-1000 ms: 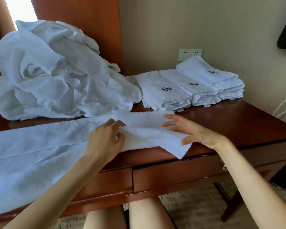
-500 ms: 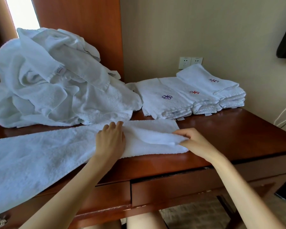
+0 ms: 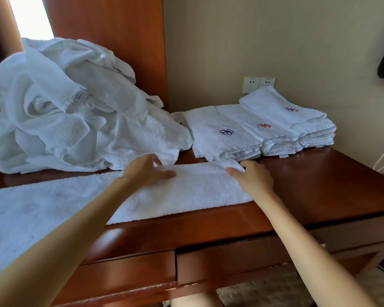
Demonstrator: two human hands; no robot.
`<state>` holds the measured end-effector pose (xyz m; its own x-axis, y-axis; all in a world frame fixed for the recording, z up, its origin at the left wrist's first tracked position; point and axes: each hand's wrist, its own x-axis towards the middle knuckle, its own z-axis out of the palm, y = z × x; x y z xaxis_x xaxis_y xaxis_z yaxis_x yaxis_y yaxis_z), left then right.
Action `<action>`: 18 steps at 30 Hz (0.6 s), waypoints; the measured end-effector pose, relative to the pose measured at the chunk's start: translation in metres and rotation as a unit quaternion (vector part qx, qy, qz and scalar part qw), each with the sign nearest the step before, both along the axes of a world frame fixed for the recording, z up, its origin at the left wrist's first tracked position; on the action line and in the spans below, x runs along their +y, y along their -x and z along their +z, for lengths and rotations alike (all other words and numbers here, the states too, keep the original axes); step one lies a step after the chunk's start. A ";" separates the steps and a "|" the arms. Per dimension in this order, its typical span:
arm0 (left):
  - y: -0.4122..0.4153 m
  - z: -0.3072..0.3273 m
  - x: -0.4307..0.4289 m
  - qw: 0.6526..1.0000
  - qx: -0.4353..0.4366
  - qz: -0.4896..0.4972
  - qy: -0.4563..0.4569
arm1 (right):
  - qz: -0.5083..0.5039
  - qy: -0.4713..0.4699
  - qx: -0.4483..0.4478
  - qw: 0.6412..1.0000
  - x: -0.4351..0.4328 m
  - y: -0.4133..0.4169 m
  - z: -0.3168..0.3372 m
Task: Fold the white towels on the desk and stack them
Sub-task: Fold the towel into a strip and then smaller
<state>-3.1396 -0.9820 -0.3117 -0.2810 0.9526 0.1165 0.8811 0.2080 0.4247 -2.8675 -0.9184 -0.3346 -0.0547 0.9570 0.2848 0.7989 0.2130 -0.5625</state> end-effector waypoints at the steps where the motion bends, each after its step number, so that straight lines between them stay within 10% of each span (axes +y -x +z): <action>1: 0.002 0.005 0.001 1.000 -0.018 -0.001 0.020 | -0.006 -0.007 -0.018 1.000 -0.001 0.000 0.001; 9: -0.007 0.015 0.000 0.991 0.027 -0.074 0.111 | -0.088 -0.044 -0.201 0.975 -0.013 0.003 0.028; 12: -0.017 0.011 -0.003 0.995 0.052 -0.038 0.078 | 0.103 -0.191 -0.175 0.960 -0.036 0.051 0.023; 18: -0.007 0.000 -0.051 0.995 0.082 0.004 -0.063 | 0.299 0.021 -0.205 0.932 -0.034 0.078 -0.007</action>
